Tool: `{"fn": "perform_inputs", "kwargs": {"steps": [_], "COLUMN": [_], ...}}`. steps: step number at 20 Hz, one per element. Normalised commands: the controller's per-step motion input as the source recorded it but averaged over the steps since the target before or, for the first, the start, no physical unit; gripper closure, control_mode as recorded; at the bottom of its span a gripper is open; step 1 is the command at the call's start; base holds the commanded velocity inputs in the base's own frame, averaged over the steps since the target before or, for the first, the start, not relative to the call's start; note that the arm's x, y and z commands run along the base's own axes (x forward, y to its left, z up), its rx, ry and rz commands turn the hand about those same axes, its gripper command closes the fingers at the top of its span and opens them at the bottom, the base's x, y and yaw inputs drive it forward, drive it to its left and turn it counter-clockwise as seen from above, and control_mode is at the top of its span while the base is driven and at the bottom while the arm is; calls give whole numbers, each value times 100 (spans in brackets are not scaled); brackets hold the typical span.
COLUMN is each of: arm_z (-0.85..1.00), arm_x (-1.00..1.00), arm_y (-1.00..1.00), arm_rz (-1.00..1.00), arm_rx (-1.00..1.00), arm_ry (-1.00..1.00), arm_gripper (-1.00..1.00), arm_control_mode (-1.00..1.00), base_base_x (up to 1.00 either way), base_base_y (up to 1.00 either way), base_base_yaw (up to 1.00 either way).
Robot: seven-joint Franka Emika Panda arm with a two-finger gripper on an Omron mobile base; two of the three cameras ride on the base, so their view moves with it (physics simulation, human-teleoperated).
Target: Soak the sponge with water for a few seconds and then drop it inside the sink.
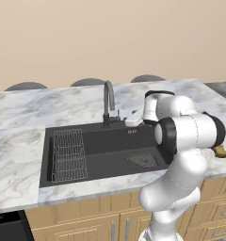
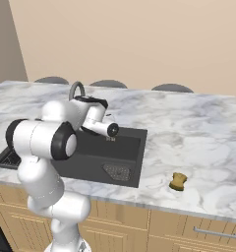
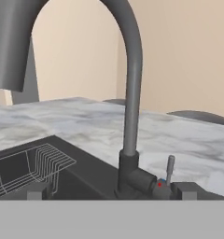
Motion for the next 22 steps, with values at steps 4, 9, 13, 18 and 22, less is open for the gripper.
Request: {"fn": "perform_inputs", "kwargs": {"steps": [4, 9, 13, 18, 22], "arm_z": [-11, -7, -8, -11, -14], "arm_x": [16, 18, 14, 18, 24], "arm_y": [6, 5, 6, 4, 1], "arm_rz": [0, 0, 0, 0, 0], "arm_rx": [0, 0, 0, 0, 0], "arm_ry": [0, 0, 0, 0, 0], "arm_gripper": [-100, -100, -100, -100, -100], "arm_control_mode": [-100, -100, -100, -100, -100], "base_base_x": [0, 0, 0, 0, 0], "base_base_y": [0, 0, 0, 0, 0], "base_base_yaw": [0, 0, 0, 0, 0]}}
